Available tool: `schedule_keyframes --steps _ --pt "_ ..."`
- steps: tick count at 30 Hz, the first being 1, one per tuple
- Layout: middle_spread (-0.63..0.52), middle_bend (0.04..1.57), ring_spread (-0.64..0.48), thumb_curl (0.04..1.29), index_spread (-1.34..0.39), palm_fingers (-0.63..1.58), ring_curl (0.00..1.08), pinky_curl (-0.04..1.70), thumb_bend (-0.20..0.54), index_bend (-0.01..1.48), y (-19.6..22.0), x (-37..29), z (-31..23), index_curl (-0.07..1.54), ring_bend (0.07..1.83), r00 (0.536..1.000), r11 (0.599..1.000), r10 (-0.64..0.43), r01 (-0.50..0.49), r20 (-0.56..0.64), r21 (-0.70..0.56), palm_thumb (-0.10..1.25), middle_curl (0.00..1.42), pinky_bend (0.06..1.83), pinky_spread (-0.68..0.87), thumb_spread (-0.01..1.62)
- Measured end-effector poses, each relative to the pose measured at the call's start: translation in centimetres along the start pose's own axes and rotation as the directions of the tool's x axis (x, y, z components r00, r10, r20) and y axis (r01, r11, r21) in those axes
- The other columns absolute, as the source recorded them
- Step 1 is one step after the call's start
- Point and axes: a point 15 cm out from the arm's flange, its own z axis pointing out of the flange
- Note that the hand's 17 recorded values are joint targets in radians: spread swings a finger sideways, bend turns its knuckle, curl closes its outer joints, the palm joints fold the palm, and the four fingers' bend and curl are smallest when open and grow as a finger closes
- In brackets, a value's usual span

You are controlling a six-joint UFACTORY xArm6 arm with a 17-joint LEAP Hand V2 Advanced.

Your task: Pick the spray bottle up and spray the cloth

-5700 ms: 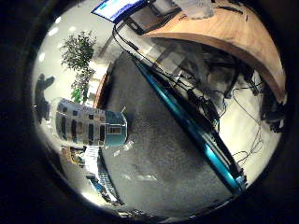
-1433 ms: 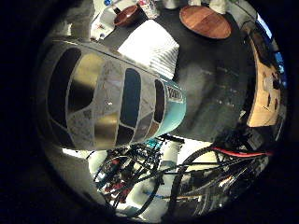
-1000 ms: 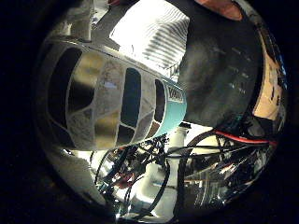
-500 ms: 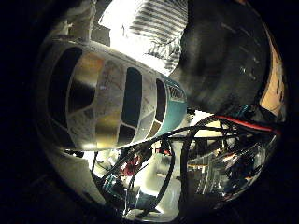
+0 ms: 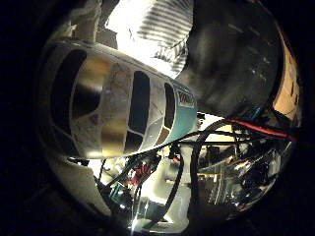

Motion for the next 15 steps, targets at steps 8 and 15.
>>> schedule_keyframes --steps 8,15 --pt "-0.23 1.17 -0.23 0.7 -0.32 1.08 0.75 1.27 -0.013 1.0 -0.4 0.3 0.0 0.92 1.39 1.0 1.0 0.007 -0.007 0.014 -0.007 1.0 1.01 1.13 -0.21 1.05" --pt "-0.24 1.16 -0.23 0.69 -0.32 1.08 0.76 1.27 -0.013 1.0 -2.4 1.8 2.0 0.93 1.39 0.999 0.997 0.033 -0.032 0.03 -0.064 0.99 1.02 1.13 -0.21 1.06"
